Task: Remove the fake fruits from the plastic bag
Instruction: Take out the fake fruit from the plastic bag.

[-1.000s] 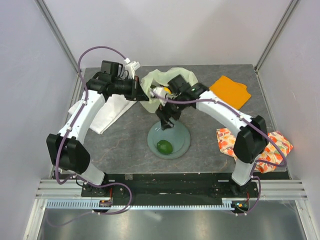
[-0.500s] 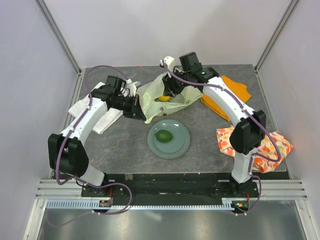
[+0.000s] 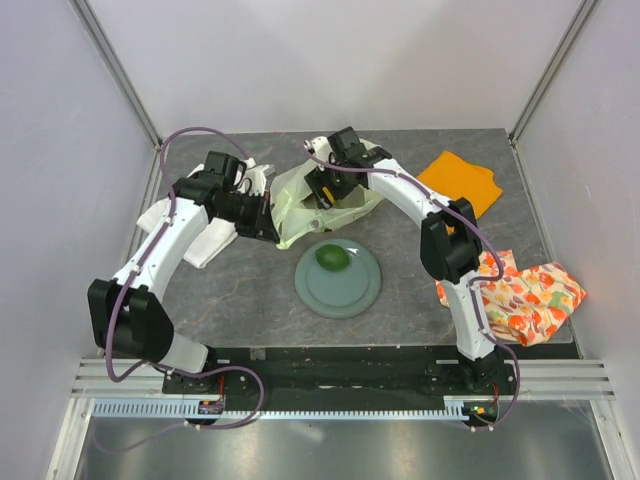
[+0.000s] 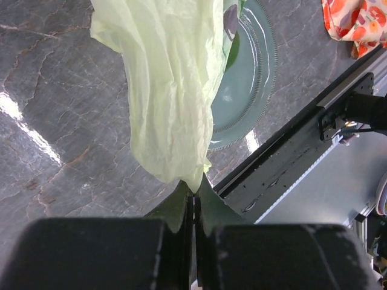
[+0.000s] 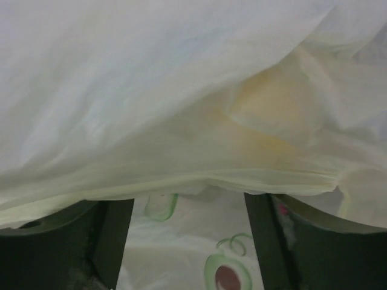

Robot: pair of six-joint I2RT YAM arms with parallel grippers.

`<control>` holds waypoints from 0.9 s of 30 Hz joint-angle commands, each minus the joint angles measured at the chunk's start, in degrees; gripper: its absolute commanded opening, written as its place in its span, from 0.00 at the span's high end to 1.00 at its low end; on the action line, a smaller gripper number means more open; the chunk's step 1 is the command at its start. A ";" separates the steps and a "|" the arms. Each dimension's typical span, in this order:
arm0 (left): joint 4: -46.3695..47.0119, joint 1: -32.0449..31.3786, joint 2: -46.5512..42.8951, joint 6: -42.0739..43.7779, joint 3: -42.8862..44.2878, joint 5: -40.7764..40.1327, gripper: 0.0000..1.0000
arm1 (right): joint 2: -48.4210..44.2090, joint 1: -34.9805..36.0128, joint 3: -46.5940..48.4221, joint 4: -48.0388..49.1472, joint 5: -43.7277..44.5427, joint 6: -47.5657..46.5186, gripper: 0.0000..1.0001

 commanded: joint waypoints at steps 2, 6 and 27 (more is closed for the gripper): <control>-0.25 0.22 2.53 3.73 3.66 1.02 0.99 | 6.40 -0.04 8.59 2.24 6.86 4.11 0.14; -0.25 0.22 3.15 3.82 3.48 2.25 0.98 | 9.67 -0.13 11.58 2.77 8.71 5.25 0.11; -0.78 -0.57 4.47 5.32 2.51 3.40 0.98 | 16.00 -3.29 14.49 8.22 2.99 23.18 0.02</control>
